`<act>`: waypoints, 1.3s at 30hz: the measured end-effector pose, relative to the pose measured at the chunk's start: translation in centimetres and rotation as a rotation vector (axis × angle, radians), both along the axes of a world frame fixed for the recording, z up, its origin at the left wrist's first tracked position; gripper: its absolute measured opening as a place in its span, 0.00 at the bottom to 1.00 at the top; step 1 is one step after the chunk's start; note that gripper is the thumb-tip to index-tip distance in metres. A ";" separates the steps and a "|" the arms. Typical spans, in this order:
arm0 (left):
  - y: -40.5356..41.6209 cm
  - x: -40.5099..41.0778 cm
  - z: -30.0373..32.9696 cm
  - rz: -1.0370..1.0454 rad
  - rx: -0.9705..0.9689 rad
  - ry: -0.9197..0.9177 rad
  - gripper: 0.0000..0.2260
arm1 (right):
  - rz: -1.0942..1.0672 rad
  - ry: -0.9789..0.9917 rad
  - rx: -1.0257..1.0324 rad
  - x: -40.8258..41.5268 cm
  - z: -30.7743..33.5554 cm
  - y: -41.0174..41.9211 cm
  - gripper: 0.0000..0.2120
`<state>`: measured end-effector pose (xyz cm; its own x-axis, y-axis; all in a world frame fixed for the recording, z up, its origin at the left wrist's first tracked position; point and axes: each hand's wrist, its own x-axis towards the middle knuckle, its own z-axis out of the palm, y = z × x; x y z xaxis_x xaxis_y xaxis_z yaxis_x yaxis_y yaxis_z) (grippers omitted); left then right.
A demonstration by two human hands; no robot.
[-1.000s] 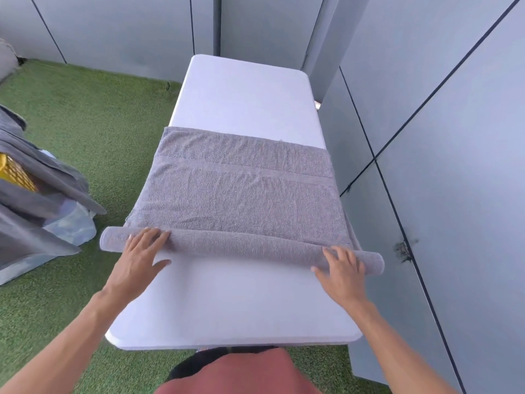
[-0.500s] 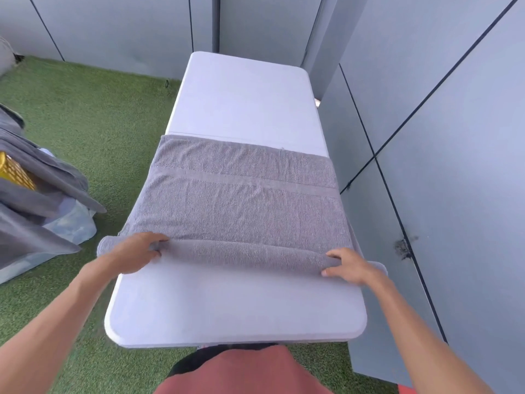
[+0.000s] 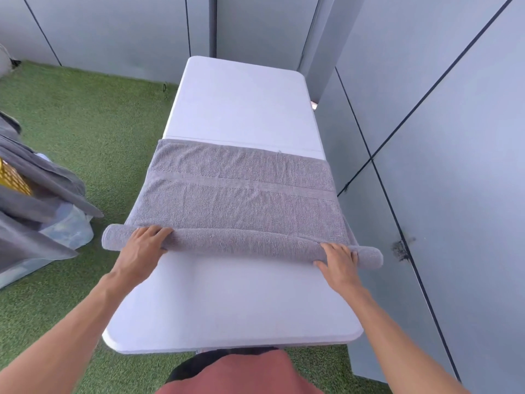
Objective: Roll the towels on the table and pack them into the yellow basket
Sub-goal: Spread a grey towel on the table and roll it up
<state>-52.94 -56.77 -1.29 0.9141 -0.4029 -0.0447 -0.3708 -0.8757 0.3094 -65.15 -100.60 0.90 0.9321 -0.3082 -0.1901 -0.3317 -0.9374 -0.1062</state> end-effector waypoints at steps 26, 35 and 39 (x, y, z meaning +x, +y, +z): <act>0.9 -0.4 0.2 -0.044 0.046 0.131 0.23 | 0.013 -0.011 0.038 -1.7 0.5 0.9 0.22; 1.8 -0.3 2.3 0.126 -0.377 0.389 0.20 | -0.102 -0.132 0.318 -1.8 1.5 -1.7 0.21; 1.8 -3.1 1.2 0.096 -0.219 -0.213 0.10 | -0.070 -0.277 -0.033 -3.0 0.7 0.7 0.12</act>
